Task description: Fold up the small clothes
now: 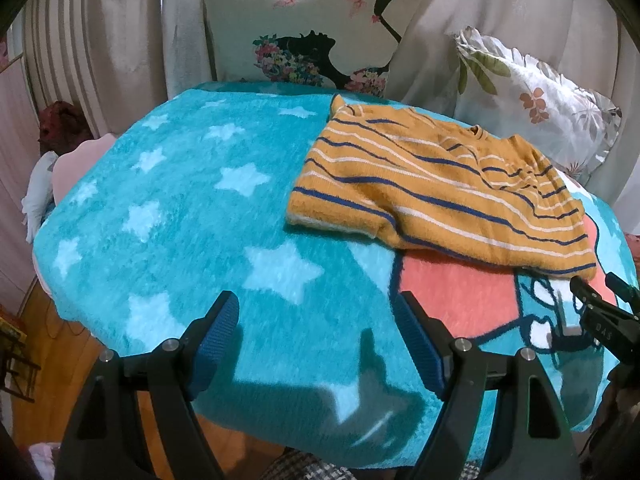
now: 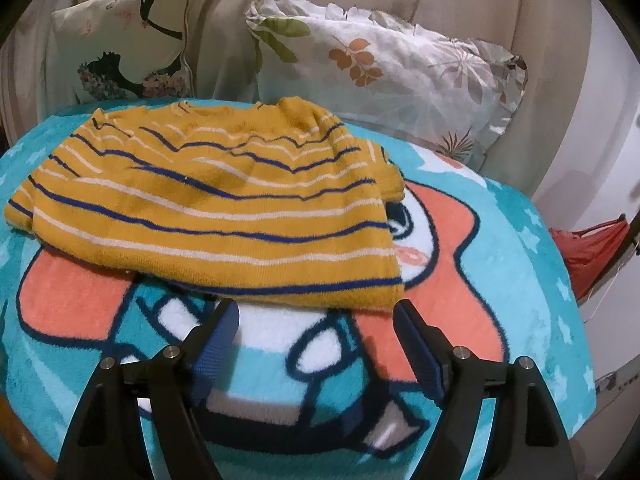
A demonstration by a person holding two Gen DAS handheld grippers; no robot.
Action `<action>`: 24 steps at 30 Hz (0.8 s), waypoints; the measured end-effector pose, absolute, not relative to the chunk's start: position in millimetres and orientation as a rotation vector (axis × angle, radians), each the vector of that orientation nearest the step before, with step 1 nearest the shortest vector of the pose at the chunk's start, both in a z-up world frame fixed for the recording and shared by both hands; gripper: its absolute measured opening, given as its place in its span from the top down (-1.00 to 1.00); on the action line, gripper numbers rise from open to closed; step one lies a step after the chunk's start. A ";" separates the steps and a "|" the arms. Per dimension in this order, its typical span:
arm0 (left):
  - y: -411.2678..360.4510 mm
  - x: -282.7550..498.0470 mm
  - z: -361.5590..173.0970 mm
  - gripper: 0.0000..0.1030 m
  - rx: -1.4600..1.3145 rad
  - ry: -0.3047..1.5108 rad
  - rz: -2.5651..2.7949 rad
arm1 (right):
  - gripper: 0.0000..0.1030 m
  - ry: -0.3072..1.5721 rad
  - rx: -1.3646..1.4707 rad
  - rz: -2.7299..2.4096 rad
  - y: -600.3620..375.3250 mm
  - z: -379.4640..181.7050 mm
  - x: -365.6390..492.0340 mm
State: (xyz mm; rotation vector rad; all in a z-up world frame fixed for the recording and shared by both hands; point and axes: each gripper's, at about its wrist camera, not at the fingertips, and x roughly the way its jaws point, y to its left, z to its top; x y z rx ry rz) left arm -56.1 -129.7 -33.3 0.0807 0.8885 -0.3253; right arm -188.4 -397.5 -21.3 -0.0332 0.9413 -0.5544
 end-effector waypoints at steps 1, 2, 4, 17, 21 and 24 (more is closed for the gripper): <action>-129.0 -56.5 -33.9 -0.54 0.081 0.889 -0.325 | -0.62 0.942 -0.033 -0.556 -397.3 -22.0 -189.3; -128.4 -56.6 -34.4 -0.54 0.081 0.890 -0.325 | -0.62 0.944 -0.030 -0.559 -397.7 -23.0 -190.1; -128.0 -56.4 -35.0 -0.54 0.079 0.891 -0.325 | -0.62 0.945 -0.014 -0.564 -399.6 -25.0 -192.5; -123.7 -51.9 -45.4 -0.55 0.069 0.919 -0.322 | -0.62 0.932 0.097 -0.566 -412.0 -28.3 -202.2; -122.4 -49.4 -48.3 -0.55 0.064 0.927 -0.321 | -0.62 0.854 0.139 -0.530 -410.8 -17.5 -207.5; -122.2 -47.8 -51.2 -0.55 0.061 0.933 -0.322 | -0.62 0.799 0.155 -0.509 -408.7 -8.4 -209.9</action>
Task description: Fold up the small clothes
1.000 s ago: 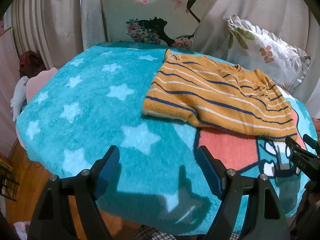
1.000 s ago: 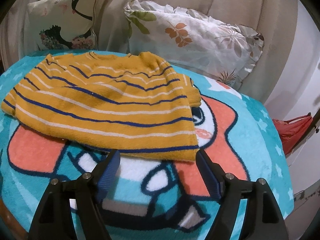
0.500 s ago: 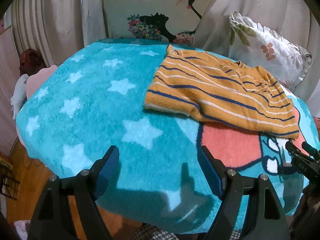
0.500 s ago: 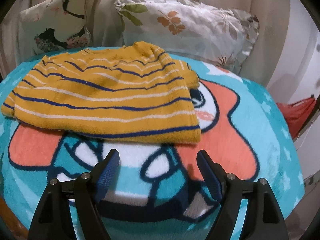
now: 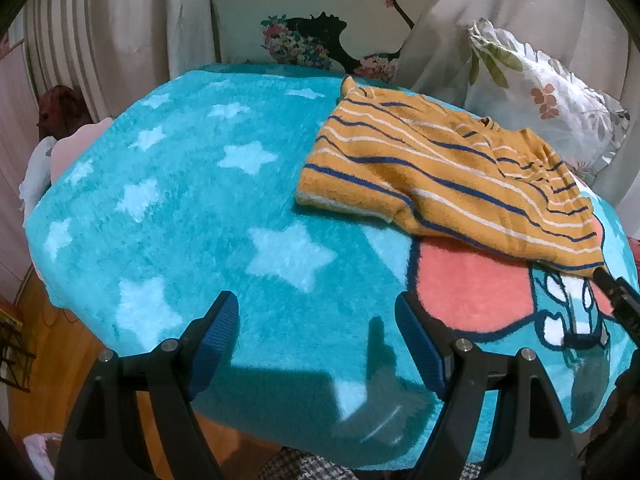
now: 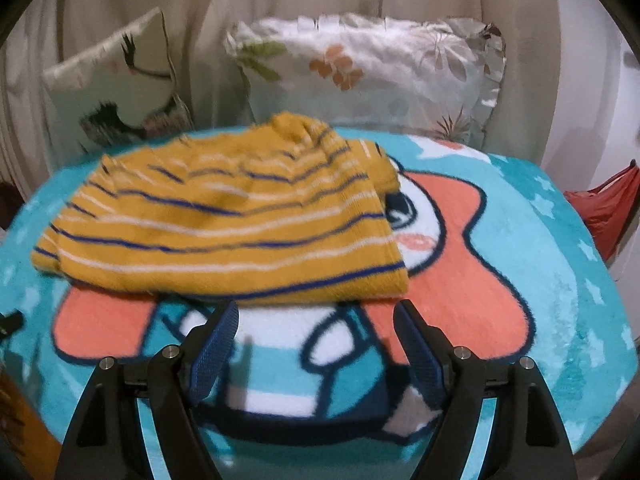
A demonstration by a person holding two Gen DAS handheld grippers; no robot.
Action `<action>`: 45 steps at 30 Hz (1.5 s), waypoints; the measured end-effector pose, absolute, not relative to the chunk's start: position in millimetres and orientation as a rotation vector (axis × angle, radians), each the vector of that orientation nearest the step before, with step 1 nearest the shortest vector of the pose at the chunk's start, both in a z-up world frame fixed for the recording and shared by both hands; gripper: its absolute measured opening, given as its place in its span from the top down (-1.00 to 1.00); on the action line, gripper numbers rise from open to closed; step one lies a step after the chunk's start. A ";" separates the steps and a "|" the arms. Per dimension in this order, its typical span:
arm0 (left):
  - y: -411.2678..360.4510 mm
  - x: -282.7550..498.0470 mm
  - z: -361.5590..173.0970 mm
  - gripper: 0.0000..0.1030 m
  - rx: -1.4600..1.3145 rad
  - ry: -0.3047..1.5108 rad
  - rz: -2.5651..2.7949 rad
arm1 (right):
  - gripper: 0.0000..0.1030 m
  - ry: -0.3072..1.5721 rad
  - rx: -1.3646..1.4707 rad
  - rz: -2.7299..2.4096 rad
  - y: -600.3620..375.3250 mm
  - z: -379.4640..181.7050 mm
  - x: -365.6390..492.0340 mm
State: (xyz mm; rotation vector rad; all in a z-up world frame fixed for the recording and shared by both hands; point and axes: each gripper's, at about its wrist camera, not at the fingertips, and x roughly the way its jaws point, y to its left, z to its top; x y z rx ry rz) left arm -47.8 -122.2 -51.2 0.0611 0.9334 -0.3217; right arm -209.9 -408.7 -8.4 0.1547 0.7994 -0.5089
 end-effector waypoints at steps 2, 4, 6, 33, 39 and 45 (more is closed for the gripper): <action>-121.6 -47.1 -53.3 -0.55 0.059 0.938 -0.324 | -0.63 0.775 0.157 -0.498 -406.2 -4.1 -209.6; -120.9 -46.4 -54.9 -0.55 0.056 0.940 -0.326 | -0.65 0.764 0.160 -0.487 -404.0 -2.4 -208.2; -119.7 -45.3 -55.6 -0.55 0.052 0.941 -0.327 | -0.65 0.761 0.158 -0.476 -401.3 -2.5 -206.1; -112.1 38.0 -42.3 -0.56 0.024 0.961 -0.399 | -0.68 0.819 0.003 -0.091 -304.0 -11.7 -138.5; -125.3 94.1 -43.4 -0.57 0.006 0.997 -0.450 | -0.68 0.845 -0.054 0.027 -264.2 -19.8 -106.8; -159.0 142.9 -45.0 -0.58 -0.017 1.063 -0.586 | -0.68 0.866 -0.136 0.079 -232.4 -32.6 -77.9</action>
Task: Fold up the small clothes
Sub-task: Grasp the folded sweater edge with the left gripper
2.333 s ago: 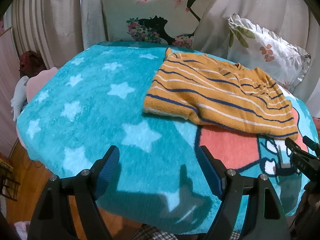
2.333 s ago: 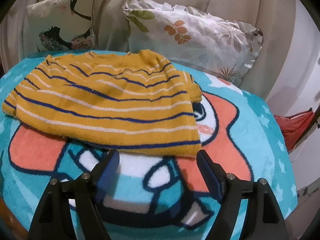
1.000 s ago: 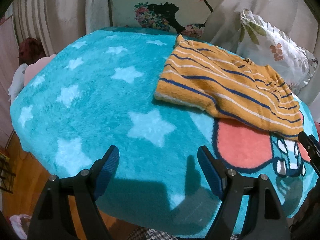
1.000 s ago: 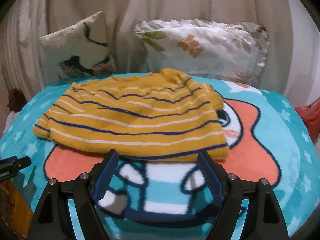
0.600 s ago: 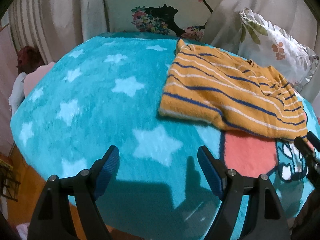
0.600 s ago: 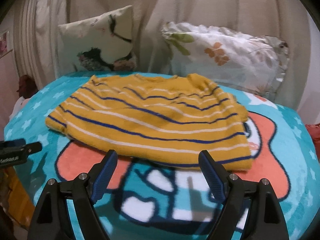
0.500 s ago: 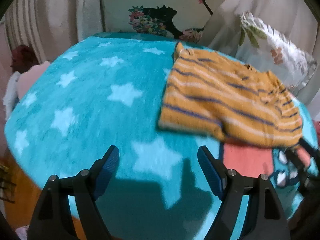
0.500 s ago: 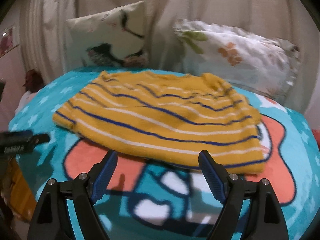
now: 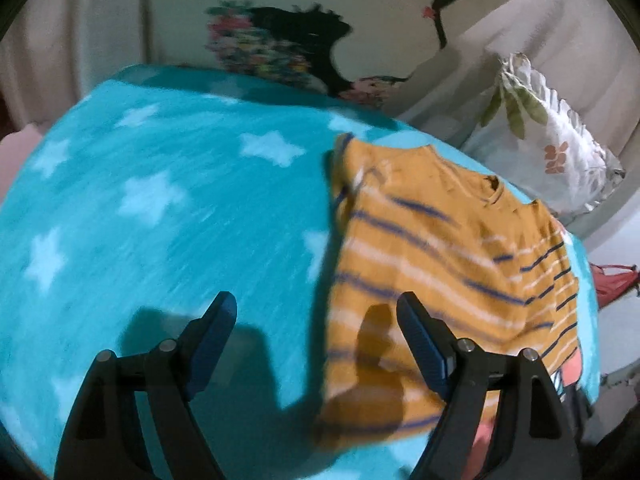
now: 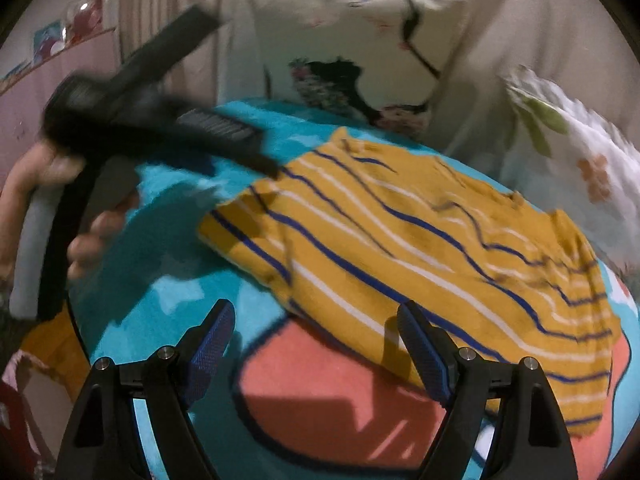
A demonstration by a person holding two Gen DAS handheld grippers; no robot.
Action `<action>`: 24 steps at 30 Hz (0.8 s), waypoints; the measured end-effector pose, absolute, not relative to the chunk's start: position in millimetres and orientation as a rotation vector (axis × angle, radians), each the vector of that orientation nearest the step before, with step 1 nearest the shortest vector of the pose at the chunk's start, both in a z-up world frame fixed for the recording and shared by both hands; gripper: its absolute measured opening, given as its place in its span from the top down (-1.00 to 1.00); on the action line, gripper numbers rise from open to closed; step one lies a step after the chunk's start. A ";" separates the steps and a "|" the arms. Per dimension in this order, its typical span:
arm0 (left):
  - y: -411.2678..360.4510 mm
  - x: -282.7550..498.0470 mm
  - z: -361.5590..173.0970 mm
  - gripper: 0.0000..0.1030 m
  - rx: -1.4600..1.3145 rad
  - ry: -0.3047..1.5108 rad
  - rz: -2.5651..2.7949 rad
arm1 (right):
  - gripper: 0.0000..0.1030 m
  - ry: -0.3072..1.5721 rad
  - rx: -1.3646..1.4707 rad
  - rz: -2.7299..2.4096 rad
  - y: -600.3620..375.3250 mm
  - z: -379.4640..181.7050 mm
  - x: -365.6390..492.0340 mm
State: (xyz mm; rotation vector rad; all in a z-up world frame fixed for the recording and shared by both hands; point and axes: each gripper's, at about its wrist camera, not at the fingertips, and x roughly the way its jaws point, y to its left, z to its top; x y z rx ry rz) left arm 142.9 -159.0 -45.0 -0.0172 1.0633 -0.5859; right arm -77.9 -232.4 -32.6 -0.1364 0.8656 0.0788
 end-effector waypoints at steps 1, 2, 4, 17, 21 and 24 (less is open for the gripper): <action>-167.5 150.4 -46.8 -0.58 -0.004 1.072 -0.604 | -0.68 0.868 -0.147 0.083 -229.1 -34.5 -74.2; -175.0 157.4 -49.0 -0.58 0.007 1.084 -0.619 | -0.68 0.874 -0.162 0.087 -224.4 -37.9 -68.9; -188.3 172.2 -54.6 -0.58 0.011 1.113 -0.651 | -0.68 0.889 -0.184 0.095 -216.5 -44.6 -58.8; -243.6 227.1 -65.5 -0.63 -0.049 1.227 -0.952 | -0.58 0.903 -0.342 0.092 -174.0 -66.1 -10.6; -239.7 232.0 -71.1 0.41 -0.108 1.265 -0.961 | 0.00 0.891 -0.381 0.091 -165.1 -68.7 -9.9; -238.6 229.2 -64.2 0.55 -0.116 1.245 -0.929 | 0.51 0.868 -0.386 0.067 -165.2 -66.3 -12.3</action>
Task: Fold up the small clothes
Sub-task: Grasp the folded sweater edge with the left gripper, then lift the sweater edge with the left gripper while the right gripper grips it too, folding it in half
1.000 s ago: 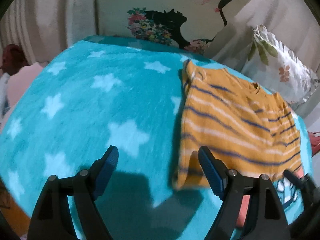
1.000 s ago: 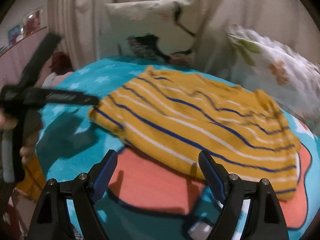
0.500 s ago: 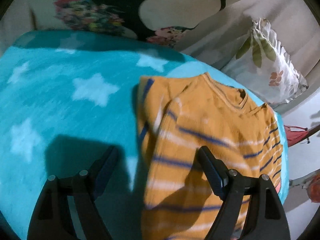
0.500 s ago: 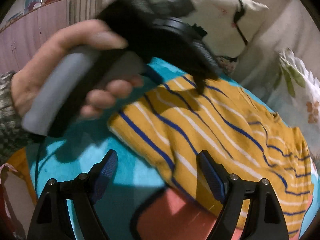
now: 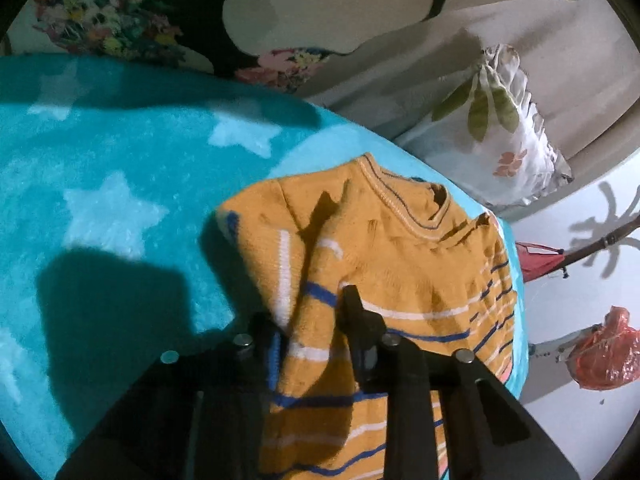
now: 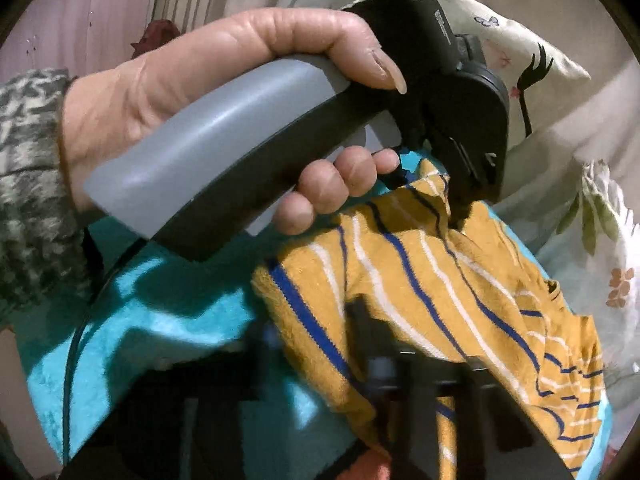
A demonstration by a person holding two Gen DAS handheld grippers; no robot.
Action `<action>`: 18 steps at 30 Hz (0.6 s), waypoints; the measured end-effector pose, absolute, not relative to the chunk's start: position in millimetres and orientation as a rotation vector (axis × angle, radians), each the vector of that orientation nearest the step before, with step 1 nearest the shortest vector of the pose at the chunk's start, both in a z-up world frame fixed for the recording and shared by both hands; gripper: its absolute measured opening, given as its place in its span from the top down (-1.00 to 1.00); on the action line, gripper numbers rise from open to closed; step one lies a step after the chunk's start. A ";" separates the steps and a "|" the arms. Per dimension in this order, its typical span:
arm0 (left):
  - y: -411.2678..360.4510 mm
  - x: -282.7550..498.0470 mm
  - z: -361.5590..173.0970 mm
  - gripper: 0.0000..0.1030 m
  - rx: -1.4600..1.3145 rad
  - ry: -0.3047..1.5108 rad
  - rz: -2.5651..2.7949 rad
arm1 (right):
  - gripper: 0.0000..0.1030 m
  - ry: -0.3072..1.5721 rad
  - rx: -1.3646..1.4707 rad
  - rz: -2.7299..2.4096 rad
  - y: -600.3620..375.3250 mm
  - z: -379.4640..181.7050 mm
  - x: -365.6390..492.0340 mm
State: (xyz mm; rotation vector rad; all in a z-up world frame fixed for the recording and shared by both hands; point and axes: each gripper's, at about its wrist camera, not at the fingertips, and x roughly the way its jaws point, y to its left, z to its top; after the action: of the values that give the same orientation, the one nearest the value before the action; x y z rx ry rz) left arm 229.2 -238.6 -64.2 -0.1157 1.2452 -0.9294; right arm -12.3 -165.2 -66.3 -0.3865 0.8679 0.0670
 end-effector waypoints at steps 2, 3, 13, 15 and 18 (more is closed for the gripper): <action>-243.6 222.1 -51.6 0.58 -0.088 1.222 -0.893 | 0.67 0.828 -0.343 0.075 -175.3 -55.7 -16.3; -246.2 218.9 -45.9 0.59 -0.073 1.210 -0.881 | 0.82 0.812 -0.319 0.082 -180.4 -49.6 -20.0; -352.0 149.3 49.6 0.72 0.061 1.039 -0.955 | 0.85 0.582 -0.154 -0.073 -279.5 21.8 -103.6; -398.9 125.8 63.4 0.72 0.094 1.017 -1.018 | 0.85 0.556 -0.103 -0.152 -318.0 30.9 -128.1; -469.2 89.1 65.3 0.70 0.164 1.004 -1.100 | 0.85 0.548 -0.030 -0.295 -379.0 31.9 -161.0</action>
State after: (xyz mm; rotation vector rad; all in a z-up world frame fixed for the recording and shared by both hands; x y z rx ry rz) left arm 89.1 -469.2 65.3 0.1643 1.0040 -1.1000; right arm -161.0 -379.0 31.9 -0.0296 0.5483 -0.2951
